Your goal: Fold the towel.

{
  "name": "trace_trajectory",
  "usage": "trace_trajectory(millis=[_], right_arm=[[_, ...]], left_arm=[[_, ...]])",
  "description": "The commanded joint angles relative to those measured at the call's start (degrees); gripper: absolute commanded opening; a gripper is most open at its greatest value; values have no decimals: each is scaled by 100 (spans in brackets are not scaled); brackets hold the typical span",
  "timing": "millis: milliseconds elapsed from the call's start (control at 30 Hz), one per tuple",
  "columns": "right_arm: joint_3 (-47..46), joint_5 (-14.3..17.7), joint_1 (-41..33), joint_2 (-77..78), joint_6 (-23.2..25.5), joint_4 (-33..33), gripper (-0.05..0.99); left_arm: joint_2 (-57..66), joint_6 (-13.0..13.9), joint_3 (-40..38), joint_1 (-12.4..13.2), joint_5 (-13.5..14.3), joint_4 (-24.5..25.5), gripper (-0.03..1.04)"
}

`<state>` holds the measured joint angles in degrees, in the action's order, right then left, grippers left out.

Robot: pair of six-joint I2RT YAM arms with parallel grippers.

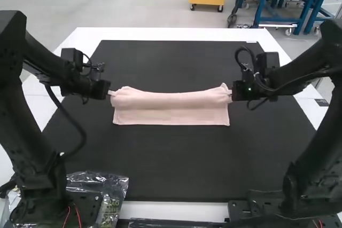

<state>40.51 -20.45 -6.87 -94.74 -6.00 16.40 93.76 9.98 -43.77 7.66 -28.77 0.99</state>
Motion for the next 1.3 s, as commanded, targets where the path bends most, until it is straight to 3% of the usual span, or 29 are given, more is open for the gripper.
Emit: trace_trajectory(millis=[0,400,467,500,567,633,667,700,867,1000,1267], right_arm=[[-166,67,151,298,29,12,-2],[-1072,6,90,483,20,153,0],[-1212,58,81,395,20,232,28],[-1247,94,81,316,20,258,44],[-1265,199,72,184,20,276,78],[-1247,146,107,105,2,258,89],[-1221,102,107,105,-6,249,91],[-1204,85,107,105,-6,249,91],[-1028,76,72,105,55,223,91],[-887,67,19,105,143,223,91],[-852,120,-315,-10,178,311,91]], left_arm=[[-340,127,105,139,100,76,2],[-841,198,800,130,214,226,2],[-833,382,984,122,285,164,7],[-833,452,1099,113,346,85,23],[-824,619,1336,95,478,-117,41],[-841,611,1476,86,540,-310,67],[-850,602,1494,113,531,-398,87],[-859,584,1494,122,496,-416,99],[-1052,268,1389,447,223,-565,98],[-1228,-172,1345,693,-49,-803,97],[-1263,-172,1327,746,-41,-750,97]])
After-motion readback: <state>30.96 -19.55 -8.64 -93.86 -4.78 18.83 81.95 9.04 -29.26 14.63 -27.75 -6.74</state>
